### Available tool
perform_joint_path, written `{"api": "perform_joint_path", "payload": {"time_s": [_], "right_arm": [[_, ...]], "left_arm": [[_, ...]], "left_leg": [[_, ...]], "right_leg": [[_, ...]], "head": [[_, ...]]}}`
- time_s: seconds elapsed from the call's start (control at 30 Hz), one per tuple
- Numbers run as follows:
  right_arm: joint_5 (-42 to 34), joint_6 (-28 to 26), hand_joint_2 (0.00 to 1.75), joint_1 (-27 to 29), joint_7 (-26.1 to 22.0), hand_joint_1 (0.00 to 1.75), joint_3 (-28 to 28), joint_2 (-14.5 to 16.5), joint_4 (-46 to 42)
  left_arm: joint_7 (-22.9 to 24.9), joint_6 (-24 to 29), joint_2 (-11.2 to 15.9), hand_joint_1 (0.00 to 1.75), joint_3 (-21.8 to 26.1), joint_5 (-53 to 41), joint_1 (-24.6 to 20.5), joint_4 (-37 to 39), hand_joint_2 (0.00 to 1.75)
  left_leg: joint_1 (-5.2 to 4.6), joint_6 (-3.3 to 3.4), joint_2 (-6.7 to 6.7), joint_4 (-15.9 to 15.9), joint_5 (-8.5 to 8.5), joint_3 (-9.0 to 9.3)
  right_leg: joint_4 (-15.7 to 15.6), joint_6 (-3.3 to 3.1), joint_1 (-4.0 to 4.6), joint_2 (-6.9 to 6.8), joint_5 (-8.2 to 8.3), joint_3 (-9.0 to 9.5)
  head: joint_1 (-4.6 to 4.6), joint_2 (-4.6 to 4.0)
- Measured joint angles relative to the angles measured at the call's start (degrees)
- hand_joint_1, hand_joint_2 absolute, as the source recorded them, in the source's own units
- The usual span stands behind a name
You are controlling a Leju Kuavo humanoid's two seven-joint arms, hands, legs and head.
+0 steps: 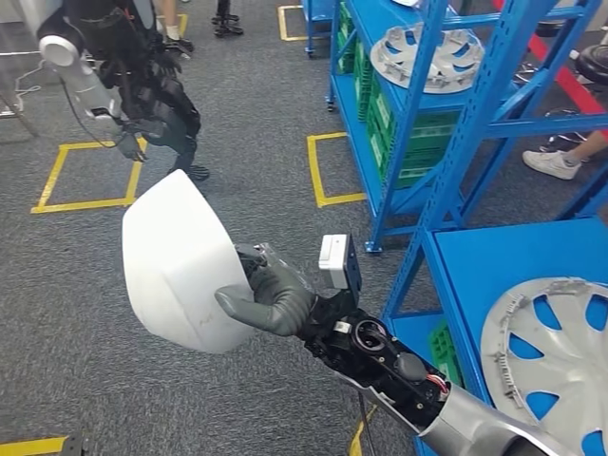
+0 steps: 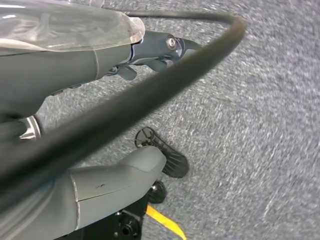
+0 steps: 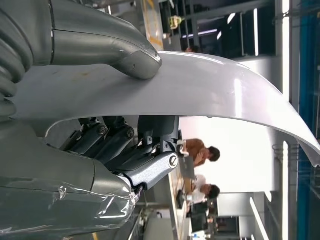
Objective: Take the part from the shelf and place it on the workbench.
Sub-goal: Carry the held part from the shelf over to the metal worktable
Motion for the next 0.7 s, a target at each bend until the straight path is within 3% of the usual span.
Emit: {"api": "perform_joint_path", "payload": {"time_s": [0.03,0.1,0.13,0.17,0.23,0.27,0.33,0.5,0.63,0.67,0.7], "right_arm": [[0.0,0.0,1.75,-0.1,0.0,1.69,0.0,0.0,0.0],[0.0,0.0,1.75,-0.3,0.0,1.69,0.1,0.1,0.1],[0.0,0.0,1.75,-0.3,0.0,1.69,0.1,0.1,0.1],[0.0,0.0,1.75,-0.5,-0.1,1.69,0.1,0.3,0.1],[-0.1,0.3,1.75,-0.7,-0.2,1.69,0.2,0.5,0.3],[-0.1,0.5,1.75,-0.7,-0.3,1.69,0.2,0.5,0.3],[-0.2,0.7,1.75,-0.8,-0.4,1.69,0.2,0.5,0.4],[-0.2,0.8,1.75,-0.8,-0.4,1.69,0.2,0.5,0.5],[-0.4,1.1,1.75,-0.8,-0.6,1.69,0.5,0.7,1.1],[-0.4,1.2,1.75,-0.9,-0.7,1.69,0.6,0.8,1.4],[-0.4,1.4,1.75,-1.1,-1.0,1.69,0.6,1.1,1.8]], "left_arm": [[0.0,0.0,0.0,0.0,0.0,0.0,0.0,0.0,1.75],[0.0,0.0,0.1,0.0,0.0,0.1,0.3,0.0,1.75],[0.0,0.0,0.1,0.0,0.0,0.1,0.5,0.0,1.75],[0.0,0.1,0.1,0.0,0.0,0.1,0.5,0.1,1.75],[0.0,0.1,0.2,0.0,0.0,0.2,0.2,0.1,1.75],[0.0,0.2,0.3,0.0,0.0,0.3,0.1,0.1,1.75],[0.0,0.3,0.3,0.0,0.0,0.3,0.0,0.1,1.75],[0.0,0.3,0.3,0.0,0.0,0.3,0.0,0.1,1.75],[0.1,0.4,0.2,0.0,0.0,0.5,0.1,0.1,1.75],[0.2,0.5,0.3,0.0,0.0,0.5,0.1,0.1,1.75],[0.3,0.6,0.3,0.0,0.0,0.5,0.1,0.1,1.75]], "left_leg": [[0.11,-0.32,-0.68,0.0,0.06,-0.24],[0.34,-1.11,-1.91,-0.1,0.34,-0.7],[0.39,-1.46,-1.46,0.1,0.23,-0.89],[0.31,-1.77,-0.15,1.2,-0.43,-1.43],[0.25,-2.37,3.49,6.8,-3.44,-4.26],[0.26,-2.62,4.53,9.8,-4.91,-5.84],[0.36,-2.83,4.97,13.0,-6.28,-7.53],[0.37,-2.87,5.02,13.9,-6.59,-7.98],[0.66,-3.31,5.35,18.2,-7.11,-10.46],[0.78,-3.47,6.33,14.3,-4.99,-8.41],[0.69,-3.01,6.95,9.8,-3.02,-6.09]], "right_leg": [[-1.6,-0.12,0.04,0.67,0.25,0.77],[-2.4,-0.29,0.08,-0.04,0.07,1.44],[-2.7,-0.51,0.0,-0.71,0.26,1.6],[-3.0,-0.76,-0.12,-1.44,0.45,1.8],[-3.6,-1.1,-0.2,-3.03,0.68,2.04],[-3.6,-1.18,-0.15,-3.59,0.68,2.02],[-3.6,-1.21,-0.11,-4.13,0.65,1.98],[-3.6,-1.2,-0.09,-4.29,0.64,1.97],[-3.6,-1.21,-0.08,-5.87,0.49,1.92],[-3.5,-0.99,-0.04,-6.77,0.29,2.02],[-3.3,-0.48,0.12,-7.99,-0.14,2.22]], "head": [[0.06,0.0],[0.14,0.0],[0.14,0.0],[-0.07,0.0],[-0.82,0.0],[-1.18,0.0],[-1.4,0.0],[-1.46,0.0],[-1.81,0.0],[-2.11,0.0],[-2.29,0.0]]}}
